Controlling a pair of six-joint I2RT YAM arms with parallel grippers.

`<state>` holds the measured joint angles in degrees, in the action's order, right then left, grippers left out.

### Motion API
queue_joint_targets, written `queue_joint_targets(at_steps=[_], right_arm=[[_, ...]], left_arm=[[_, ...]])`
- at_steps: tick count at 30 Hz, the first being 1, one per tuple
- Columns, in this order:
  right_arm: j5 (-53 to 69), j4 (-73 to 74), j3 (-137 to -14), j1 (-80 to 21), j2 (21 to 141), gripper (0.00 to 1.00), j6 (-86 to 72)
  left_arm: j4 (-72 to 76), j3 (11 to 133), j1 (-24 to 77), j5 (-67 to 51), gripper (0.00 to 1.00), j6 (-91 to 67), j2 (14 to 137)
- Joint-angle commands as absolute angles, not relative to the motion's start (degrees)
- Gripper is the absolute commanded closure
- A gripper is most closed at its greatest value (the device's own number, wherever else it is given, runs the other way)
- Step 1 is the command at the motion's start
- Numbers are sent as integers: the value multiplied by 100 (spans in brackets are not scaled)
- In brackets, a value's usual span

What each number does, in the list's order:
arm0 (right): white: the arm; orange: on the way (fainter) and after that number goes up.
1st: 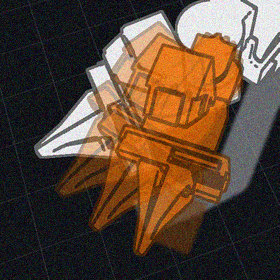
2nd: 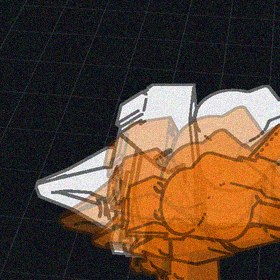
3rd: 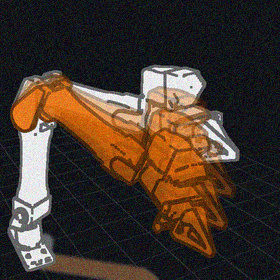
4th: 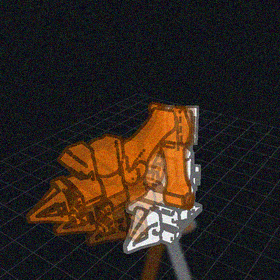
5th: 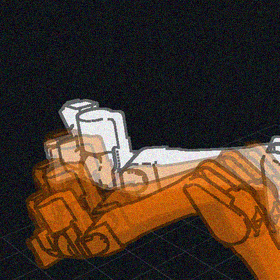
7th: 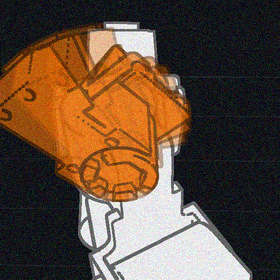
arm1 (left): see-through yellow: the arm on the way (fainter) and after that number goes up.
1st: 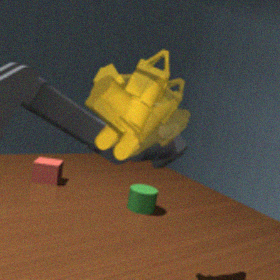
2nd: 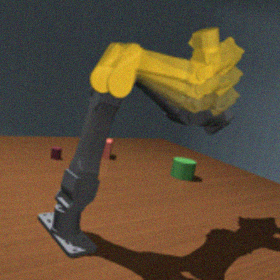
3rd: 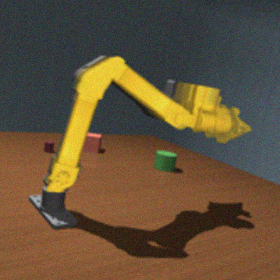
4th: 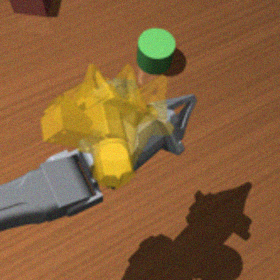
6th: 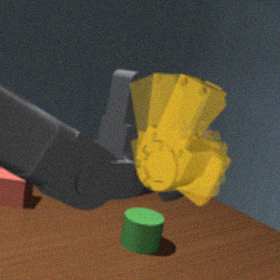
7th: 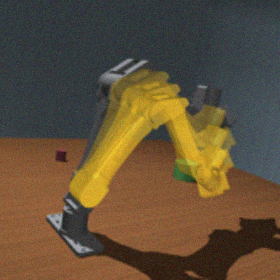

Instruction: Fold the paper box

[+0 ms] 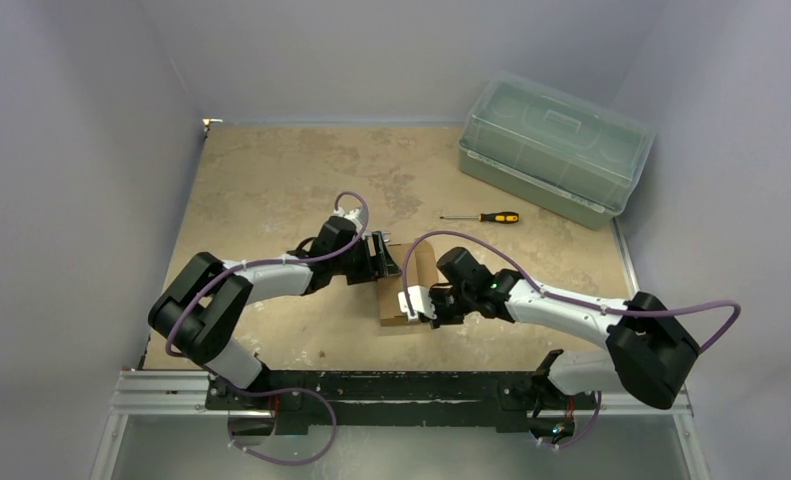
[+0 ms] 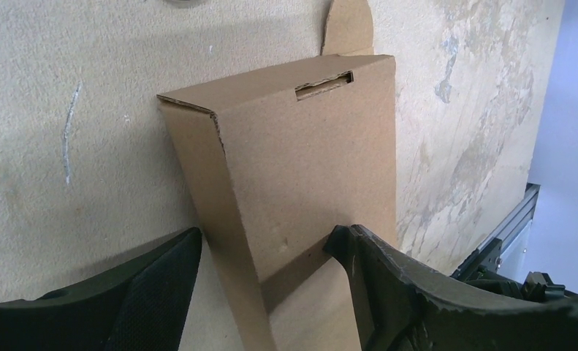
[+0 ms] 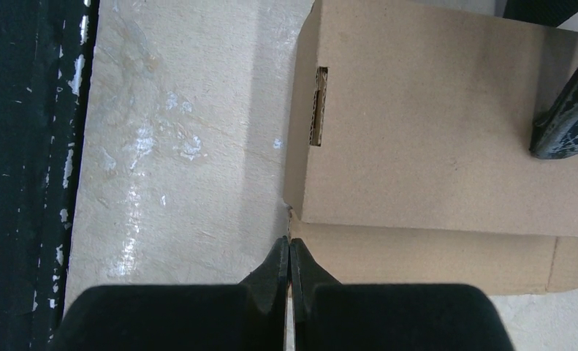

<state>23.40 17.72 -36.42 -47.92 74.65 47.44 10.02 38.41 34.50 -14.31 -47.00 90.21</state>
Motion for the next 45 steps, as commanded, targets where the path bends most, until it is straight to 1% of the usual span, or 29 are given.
queue_joint_targets(at_steps=[1,13,19,26,31,36,38,40,45], right_arm=[[2314,1549,-3819,-4764,7268,100,4646],[2252,1511,-3817,-4764,7225,100,4677],[2185,1562,-3805,-4764,7296,100,4785],[2143,1586,-3797,-4764,7361,100,4865],[2145,1591,-3791,-4764,7374,100,4876],[2160,1591,-3788,-4764,7382,100,4887],[2177,1591,-3786,-4764,7398,100,4891],[2180,1591,-3788,-4764,7422,100,4895],[2197,1600,-3800,-4764,7419,100,4889]], left_arm=[[673,3703,3417,-1305,30,-4859,9023],[910,3590,3419,-1388,29,-5189,8902],[1229,3505,3419,-1595,29,-5288,8594],[953,3541,3419,-1564,25,-5078,8195],[865,3358,3418,-1547,25,-4984,7921],[1062,2855,3419,-1656,27,-4827,7502],[1373,2601,3426,-1757,31,-4978,7381],[1701,2402,3456,-1850,33,-5156,7282],[1771,2448,3666,-1658,34,-5321,7238]])
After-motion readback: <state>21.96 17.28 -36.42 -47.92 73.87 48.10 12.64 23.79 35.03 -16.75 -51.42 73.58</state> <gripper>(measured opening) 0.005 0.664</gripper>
